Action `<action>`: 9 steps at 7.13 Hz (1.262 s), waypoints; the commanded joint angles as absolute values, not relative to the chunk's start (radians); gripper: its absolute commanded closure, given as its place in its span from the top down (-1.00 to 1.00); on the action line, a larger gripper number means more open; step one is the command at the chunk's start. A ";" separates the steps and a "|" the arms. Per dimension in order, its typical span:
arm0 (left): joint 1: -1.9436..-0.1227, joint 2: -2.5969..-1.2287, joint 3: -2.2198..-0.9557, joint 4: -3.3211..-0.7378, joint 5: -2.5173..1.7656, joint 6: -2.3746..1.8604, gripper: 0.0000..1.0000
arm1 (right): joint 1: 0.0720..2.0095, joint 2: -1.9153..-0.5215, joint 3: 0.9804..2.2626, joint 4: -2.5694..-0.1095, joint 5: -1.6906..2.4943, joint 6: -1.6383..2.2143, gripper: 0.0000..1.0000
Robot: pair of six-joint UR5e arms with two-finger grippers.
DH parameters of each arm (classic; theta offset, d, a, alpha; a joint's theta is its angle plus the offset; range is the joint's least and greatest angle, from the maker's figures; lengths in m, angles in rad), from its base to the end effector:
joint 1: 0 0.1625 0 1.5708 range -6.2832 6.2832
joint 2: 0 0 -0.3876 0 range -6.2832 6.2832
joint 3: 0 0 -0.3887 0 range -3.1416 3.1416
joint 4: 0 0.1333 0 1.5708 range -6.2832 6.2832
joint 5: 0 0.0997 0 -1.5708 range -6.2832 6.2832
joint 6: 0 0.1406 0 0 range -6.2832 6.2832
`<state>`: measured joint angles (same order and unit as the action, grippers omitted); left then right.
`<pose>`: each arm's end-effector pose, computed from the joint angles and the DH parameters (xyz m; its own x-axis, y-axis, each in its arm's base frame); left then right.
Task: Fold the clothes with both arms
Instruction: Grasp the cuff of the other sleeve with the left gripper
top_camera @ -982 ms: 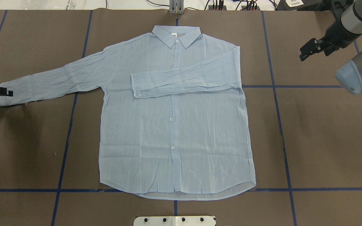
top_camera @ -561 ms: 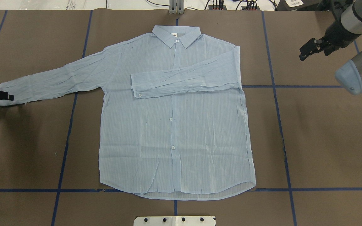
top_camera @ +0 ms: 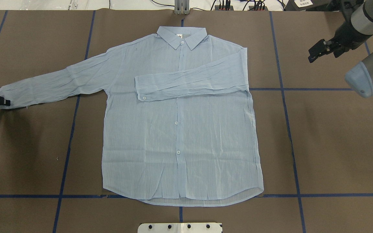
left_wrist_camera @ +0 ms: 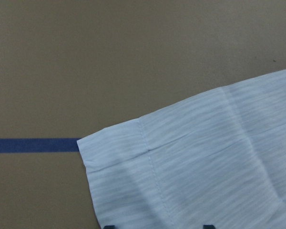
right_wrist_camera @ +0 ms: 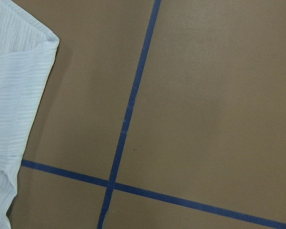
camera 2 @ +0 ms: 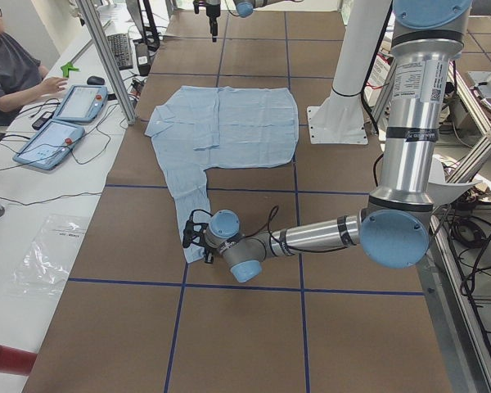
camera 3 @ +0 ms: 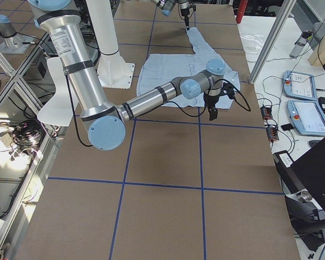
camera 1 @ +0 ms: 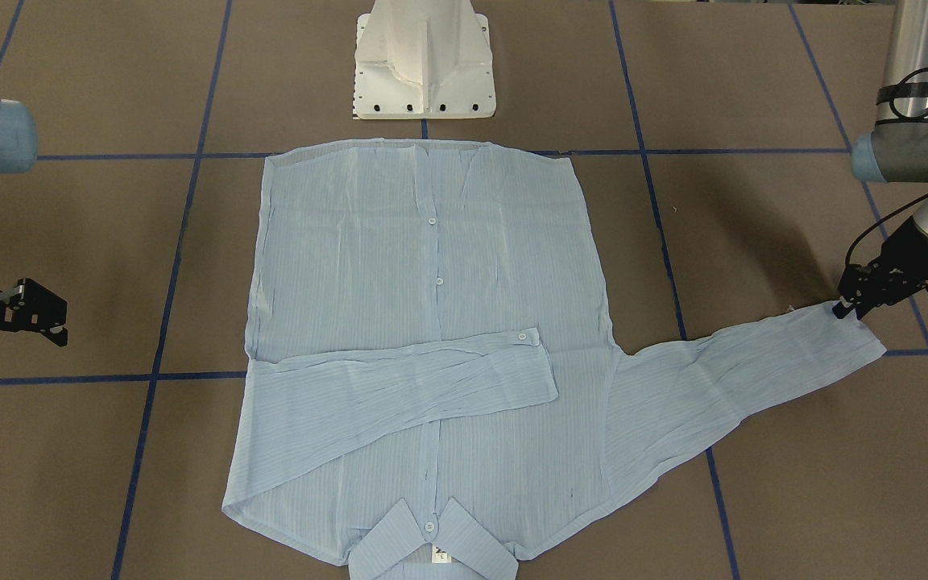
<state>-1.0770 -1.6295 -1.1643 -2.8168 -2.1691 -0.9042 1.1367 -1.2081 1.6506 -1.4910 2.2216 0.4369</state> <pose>0.2088 -0.5022 0.6763 0.5528 0.0509 -0.8317 0.2251 0.9519 0.2079 -0.2217 -0.5927 0.4057 0.6931 -0.2189 0.6868 0.0786 0.9700 0.2298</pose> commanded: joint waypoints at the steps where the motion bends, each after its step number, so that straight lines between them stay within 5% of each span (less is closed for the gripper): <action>1: -1.078 -1.591 -1.218 -2.815 -2.171 -0.897 -1.00 | 1.137 -1.206 1.651 -1.491 2.221 0.440 1.00; 5: -1.077 -1.632 -1.445 -2.765 -2.178 -1.021 -1.00 | 1.137 -1.207 1.649 -1.491 2.221 0.440 1.00; 9: -0.857 -2.148 -1.431 -2.399 -2.180 -1.405 -1.00 | 1.135 -1.206 1.649 -1.491 2.218 0.442 1.00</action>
